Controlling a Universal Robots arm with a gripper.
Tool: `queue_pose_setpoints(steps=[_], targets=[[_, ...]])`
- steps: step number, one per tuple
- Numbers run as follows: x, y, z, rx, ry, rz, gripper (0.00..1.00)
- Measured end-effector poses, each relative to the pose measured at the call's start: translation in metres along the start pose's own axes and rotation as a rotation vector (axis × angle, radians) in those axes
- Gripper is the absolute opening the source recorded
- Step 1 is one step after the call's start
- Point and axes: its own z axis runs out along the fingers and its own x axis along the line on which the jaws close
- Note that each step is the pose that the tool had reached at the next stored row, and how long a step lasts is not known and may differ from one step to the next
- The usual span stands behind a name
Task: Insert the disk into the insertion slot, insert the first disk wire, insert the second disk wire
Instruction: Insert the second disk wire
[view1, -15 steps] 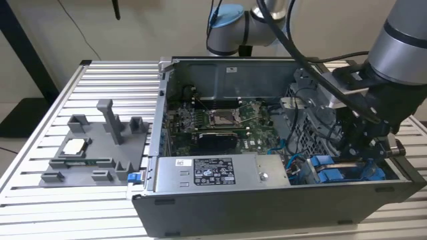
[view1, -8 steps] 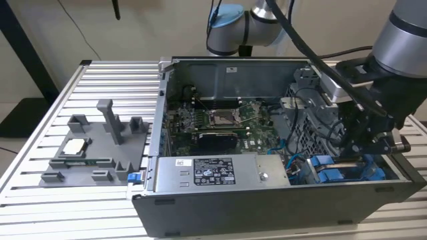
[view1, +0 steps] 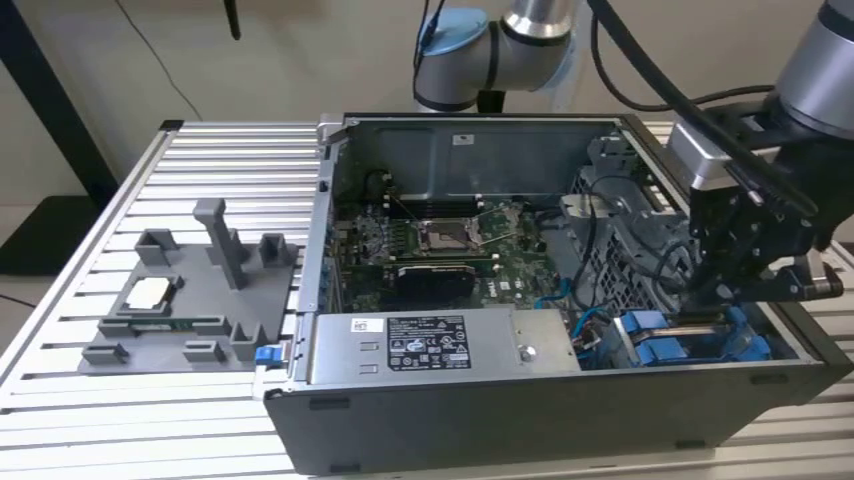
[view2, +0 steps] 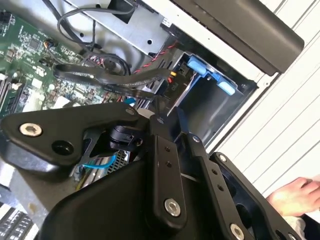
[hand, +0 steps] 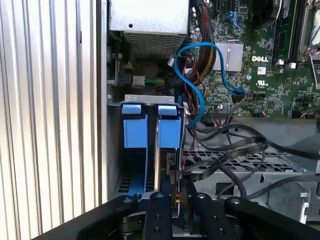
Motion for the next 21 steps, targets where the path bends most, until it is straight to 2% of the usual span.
queue_pose_setpoints(steps=[2, 6, 12, 16, 19, 21], targets=[[-0.0002, -0.0021, -0.005, -0.0094, -0.0002, 0.001, 0.24], [-0.001, -0.0033, -0.0197, -0.014, -0.0001, 0.001, 0.24], [-0.0022, -0.0051, -0.042, -0.0152, -0.0002, 0.002, 0.24], [-0.0029, -0.006, -0.0539, -0.0153, -0.0002, 0.003, 0.24], [-0.0033, -0.0066, -0.0609, -0.0154, -0.0001, 0.003, 0.24], [-0.0032, -0.0066, -0.0611, -0.0154, -0.0003, 0.003, 0.24]])
